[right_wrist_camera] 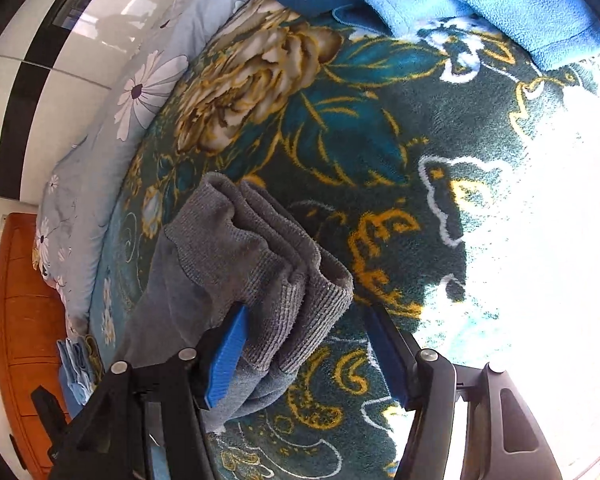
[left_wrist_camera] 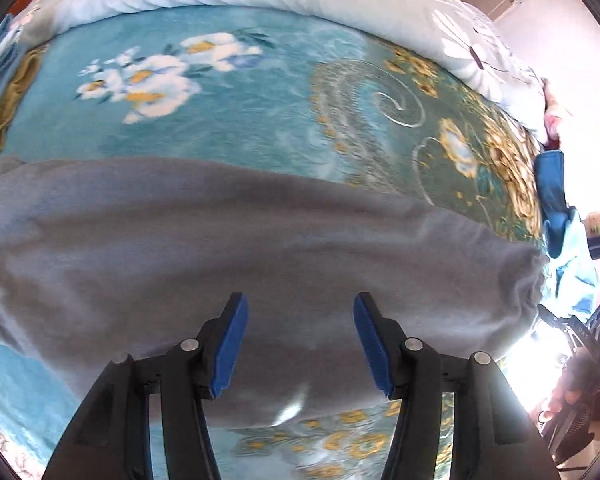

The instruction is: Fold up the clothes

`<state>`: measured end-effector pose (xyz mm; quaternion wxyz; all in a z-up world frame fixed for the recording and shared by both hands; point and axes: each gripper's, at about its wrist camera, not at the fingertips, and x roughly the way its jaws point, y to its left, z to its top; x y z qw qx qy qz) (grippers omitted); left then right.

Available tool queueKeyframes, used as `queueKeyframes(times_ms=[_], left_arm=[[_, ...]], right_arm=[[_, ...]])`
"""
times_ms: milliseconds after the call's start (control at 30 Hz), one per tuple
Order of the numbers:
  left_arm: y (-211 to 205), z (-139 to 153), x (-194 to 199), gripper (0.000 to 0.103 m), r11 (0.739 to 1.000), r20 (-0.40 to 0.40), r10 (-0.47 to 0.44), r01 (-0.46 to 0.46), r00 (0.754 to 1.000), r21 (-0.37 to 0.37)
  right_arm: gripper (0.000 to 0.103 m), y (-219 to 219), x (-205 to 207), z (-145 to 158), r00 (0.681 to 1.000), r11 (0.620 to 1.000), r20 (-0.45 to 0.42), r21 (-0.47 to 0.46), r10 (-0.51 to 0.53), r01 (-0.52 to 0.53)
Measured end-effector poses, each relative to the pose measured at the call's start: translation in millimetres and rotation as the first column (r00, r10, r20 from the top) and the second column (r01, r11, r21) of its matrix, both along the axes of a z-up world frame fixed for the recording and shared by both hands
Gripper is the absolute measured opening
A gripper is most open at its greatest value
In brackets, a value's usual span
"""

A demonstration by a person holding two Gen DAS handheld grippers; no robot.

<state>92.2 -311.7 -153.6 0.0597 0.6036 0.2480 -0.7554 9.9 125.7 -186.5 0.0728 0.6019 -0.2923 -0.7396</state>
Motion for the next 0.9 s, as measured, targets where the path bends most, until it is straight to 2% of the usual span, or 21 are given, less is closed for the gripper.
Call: queueKeyframes(times_ms=[100,167,200,233,267,300,333,367,400,667,900], left_arm=[[30,-12,-15,0.057,0.999,0.009,-0.028,0.027,1.0,0.043],[43,-14,-20,0.057,0.999,0.01,-0.045,0.045,0.999,0.009],[44,-13,-21,0.056,0.999,0.006,-0.04,0.04,0.999,-0.003],[45,-12,-20,0.056,1.0,0.004,-0.029,0.03,1.0,-0.01],[43,-11,-19,0.05,1.0,-0.002,-0.013,0.013,1.0,-0.006],[41,-12,-17,0.04,1.0,-0.004,0.005,-0.005,1.0,0.001],[38,-12,-15,0.033,1.0,-0.002,0.022,-0.021,1.0,0.008],[35,-15,-13,0.018,0.999,0.004,0.031,-0.031,1.0,0.016],[33,-16,-11,0.01,0.999,0.013,0.033,-0.033,0.999,0.022],[40,-36,-14,0.009,1.0,0.057,0.018,-0.018,0.998,0.005],[21,-5,-3,0.009,0.999,0.01,-0.028,0.027,1.0,0.029]], right_arm=[[0.062,4,-1,-4,0.999,0.999,-0.002,-0.04,-0.036,0.036],[0.047,4,-2,-4,0.999,0.997,-0.003,-0.055,-0.045,0.045],[0.033,4,-2,-3,0.999,0.997,-0.003,-0.063,-0.048,0.048],[0.024,4,-2,-2,0.999,0.996,-0.005,-0.069,-0.05,0.05],[0.021,3,-2,0,0.999,0.997,-0.012,-0.067,-0.044,0.043],[0.018,1,-3,3,0.999,0.997,-0.02,-0.065,-0.037,0.036],[0.017,-1,-3,6,0.999,0.998,-0.028,-0.063,-0.031,0.029],[0.017,-2,-3,9,0.999,0.998,-0.04,-0.063,-0.025,0.023],[0.017,-3,-2,13,0.998,0.998,-0.052,-0.063,-0.022,0.019],[0.017,-28,3,59,0.989,0.999,-0.142,0.016,0.049,-0.047],[0.017,-52,7,99,0.969,0.99,-0.214,0.098,0.12,-0.101]])
